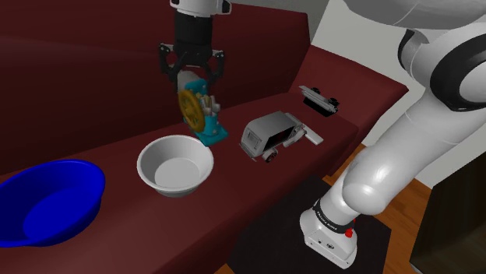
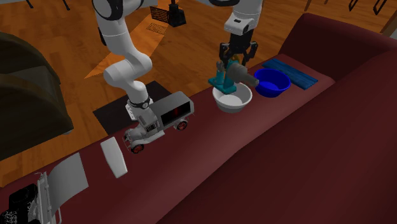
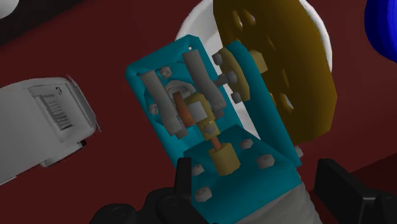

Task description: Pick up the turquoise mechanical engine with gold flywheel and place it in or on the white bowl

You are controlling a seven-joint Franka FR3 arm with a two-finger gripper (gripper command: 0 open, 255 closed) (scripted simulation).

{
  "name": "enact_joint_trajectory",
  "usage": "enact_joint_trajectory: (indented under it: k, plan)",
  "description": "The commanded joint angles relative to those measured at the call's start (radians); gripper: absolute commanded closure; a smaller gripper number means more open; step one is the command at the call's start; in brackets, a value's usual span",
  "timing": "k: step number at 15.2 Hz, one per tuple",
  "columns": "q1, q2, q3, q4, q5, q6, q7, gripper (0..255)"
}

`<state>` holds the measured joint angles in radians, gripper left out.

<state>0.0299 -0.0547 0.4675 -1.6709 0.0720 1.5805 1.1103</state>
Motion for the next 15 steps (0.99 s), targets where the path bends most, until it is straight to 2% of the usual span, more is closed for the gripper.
enact_joint_trajectory:
  k: [1, 4, 15]
  plan:
    - [0.024, 0.015, 0.028, 0.036, -0.004, -0.019, 0.055, 255]
    - [0.065, 0.048, 0.073, 0.090, -0.016, -0.039, 0.144, 255]
    - [0.062, 0.020, 0.070, -0.088, -0.001, 0.114, 0.127, 255]
